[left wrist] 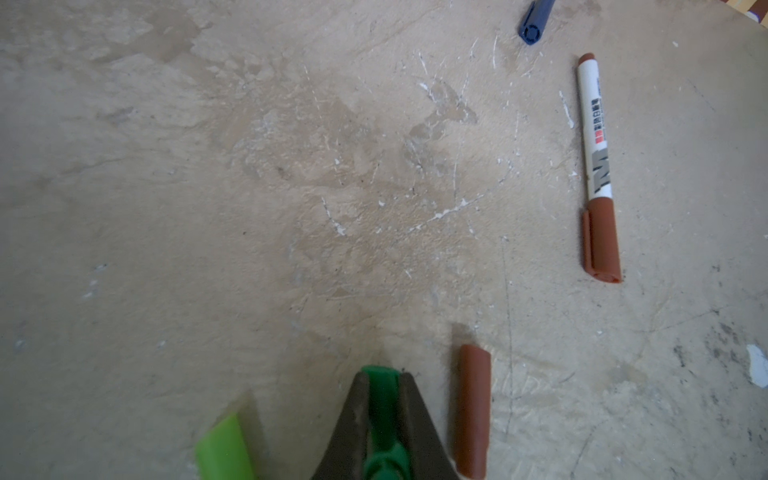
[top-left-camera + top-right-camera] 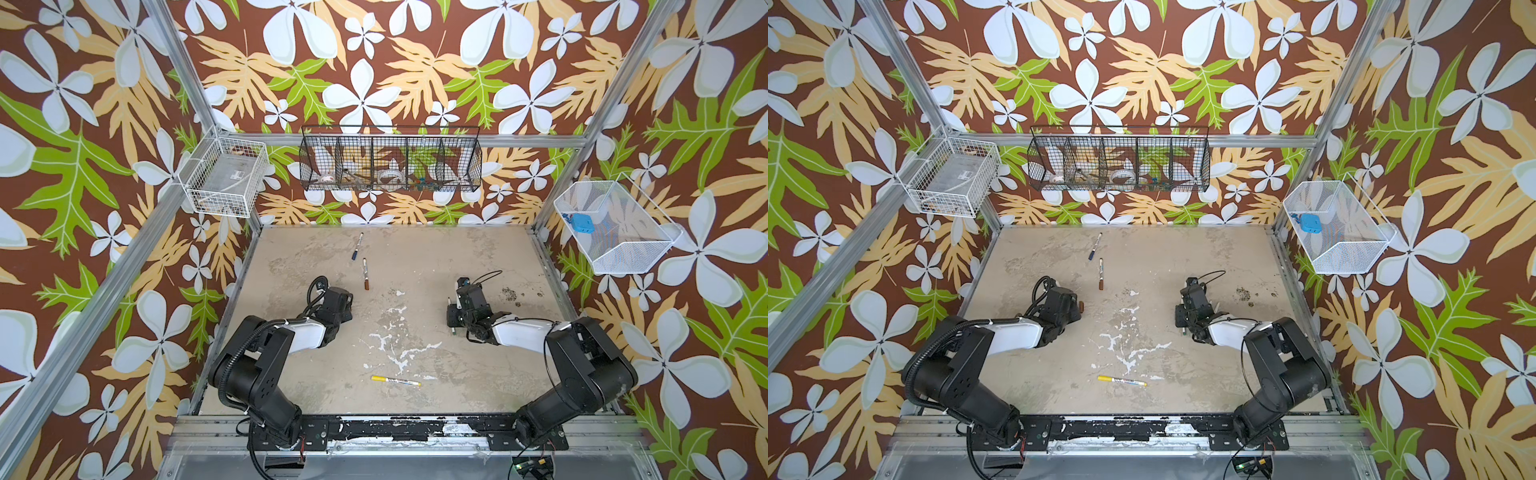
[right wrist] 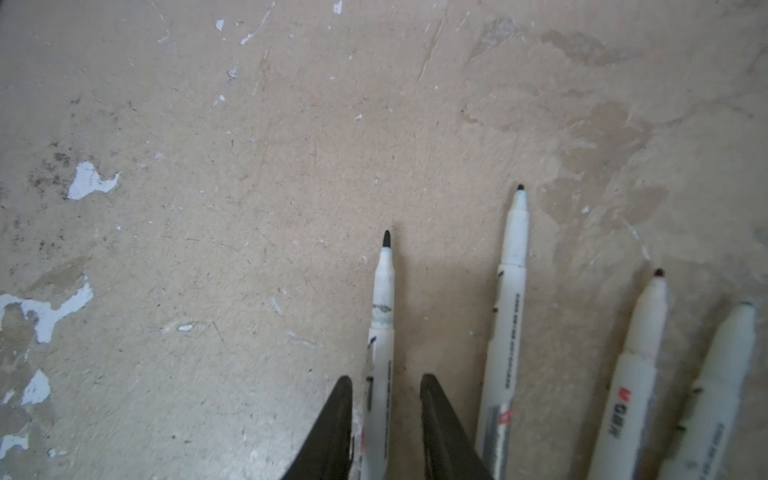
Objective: Open the pen caps
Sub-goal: 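Lower the uncapped marker with the right gripper while the left sets down the dark-green cap, then move the right gripper over the yellow-capped marker while the left gripper rises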
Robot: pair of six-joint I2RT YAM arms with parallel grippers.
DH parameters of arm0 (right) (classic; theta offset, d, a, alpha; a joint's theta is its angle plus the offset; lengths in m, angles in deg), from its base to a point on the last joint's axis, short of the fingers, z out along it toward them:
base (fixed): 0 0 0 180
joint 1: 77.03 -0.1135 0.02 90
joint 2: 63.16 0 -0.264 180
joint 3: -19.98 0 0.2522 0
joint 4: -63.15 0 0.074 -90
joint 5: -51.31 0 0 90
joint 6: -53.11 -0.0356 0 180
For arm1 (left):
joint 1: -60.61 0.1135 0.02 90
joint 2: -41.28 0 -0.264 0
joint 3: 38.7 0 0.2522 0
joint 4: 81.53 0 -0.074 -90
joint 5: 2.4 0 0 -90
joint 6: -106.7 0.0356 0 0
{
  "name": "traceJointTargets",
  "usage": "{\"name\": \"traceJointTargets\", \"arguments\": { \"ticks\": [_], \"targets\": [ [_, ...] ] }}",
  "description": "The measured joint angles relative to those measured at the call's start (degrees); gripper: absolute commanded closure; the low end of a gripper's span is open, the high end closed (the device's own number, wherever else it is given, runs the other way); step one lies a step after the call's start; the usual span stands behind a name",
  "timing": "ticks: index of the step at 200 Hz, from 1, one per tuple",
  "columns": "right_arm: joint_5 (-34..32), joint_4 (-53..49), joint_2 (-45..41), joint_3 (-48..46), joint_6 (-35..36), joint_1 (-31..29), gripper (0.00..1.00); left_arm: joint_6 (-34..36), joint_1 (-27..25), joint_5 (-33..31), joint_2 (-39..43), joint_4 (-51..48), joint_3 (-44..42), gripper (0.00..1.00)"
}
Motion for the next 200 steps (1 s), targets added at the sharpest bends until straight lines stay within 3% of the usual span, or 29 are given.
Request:
{"name": "traceJointTargets", "arguments": {
  "ticks": [60, 200],
  "targets": [
    [0.28, 1.18, -4.44, -2.23, 0.2, 0.0, 0.7, -1.38, 1.36, -1.44, 2.78, -0.22, -2.12, 0.95],
    [2.91, 1.57, -3.96, -2.19, 0.48, 0.02, 0.69, -2.49, 2.6, -1.88, 2.38, -0.07, -2.86, 0.9]
  ]
}}
